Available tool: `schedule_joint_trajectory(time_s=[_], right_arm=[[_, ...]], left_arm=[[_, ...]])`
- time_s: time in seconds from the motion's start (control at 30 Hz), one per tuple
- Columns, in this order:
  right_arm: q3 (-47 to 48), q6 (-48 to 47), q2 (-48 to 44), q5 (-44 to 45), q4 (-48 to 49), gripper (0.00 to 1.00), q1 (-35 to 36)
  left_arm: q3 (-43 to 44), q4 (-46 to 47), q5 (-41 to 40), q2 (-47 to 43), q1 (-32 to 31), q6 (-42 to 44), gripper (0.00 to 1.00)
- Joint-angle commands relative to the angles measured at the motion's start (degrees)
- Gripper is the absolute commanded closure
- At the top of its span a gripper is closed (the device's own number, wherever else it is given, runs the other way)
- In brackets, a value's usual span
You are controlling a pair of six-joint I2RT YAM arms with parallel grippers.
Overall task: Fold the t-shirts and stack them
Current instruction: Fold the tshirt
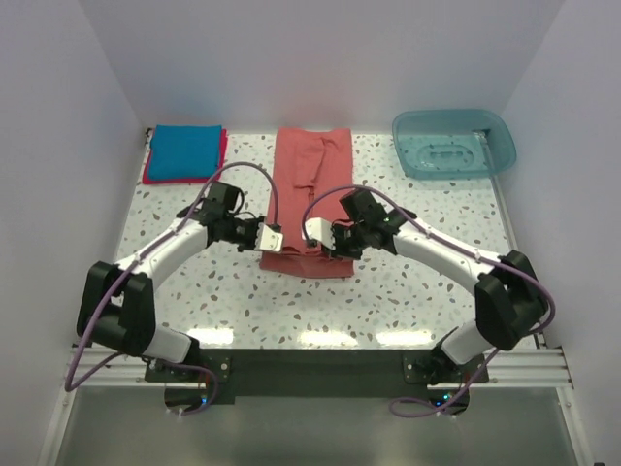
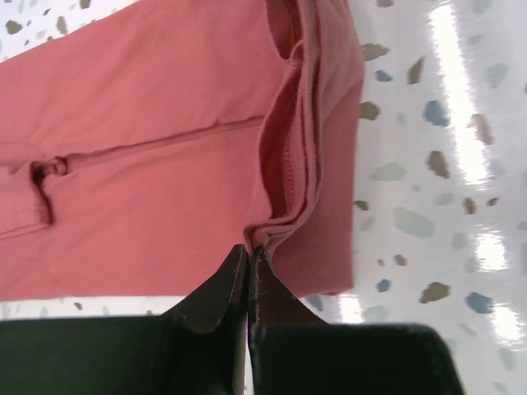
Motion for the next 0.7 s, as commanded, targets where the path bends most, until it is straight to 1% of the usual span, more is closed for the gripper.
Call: schedule_joint_trajectory(time_s=[0.0, 0.1, 0.2, 0.3, 0.33, 0.4, 0.6, 0.67], right_arm=[[4.96, -4.74, 4.52, -2.58, 0.22, 1.00, -3.79], [9.79, -6.85, 8.81, -3.28, -0.48, 1.00, -6.60], [14.01, -8.96, 12.60, -3.90, -0.92, 1.00, -8.63], [17.79, -10.72, 15.68, -3.99, -1.44, 1.00, -10.65], [20.24, -11.25, 17.95, -4.25, -1.88, 1.00, -11.09], [22.62, -12.22, 20.16, -4.43, -2.41, 1.00, -12.23], [32.20, -13.45, 27.37, -4.60, -2.94, 1.00, -15.04], [33.96, -13.89, 29.83, -4.69, -3.47, 1.00, -15.40]], left_arm=[[5.35, 5.66, 1.78, 3.64, 1.36, -0.33, 1.00], [8.51, 7.60, 1.25, 7.77, 2.59, 0.19, 1.00], [12.64, 7.95, 1.34, 13.12, 4.08, 1.77, 1.00], [17.65, 8.22, 1.43, 17.95, 5.14, 1.78, 1.00], [20.10, 8.04, 1.60, 19.10, 5.40, 1.69, 1.00], [22.40, 7.87, 1.43, 22.17, 5.84, 1.86, 1.00], [29.43, 7.86, 1.08, 28.59, 6.55, 2.48, 1.00], [31.72, 7.95, 0.90, 30.09, 6.90, 2.30, 1.00]])
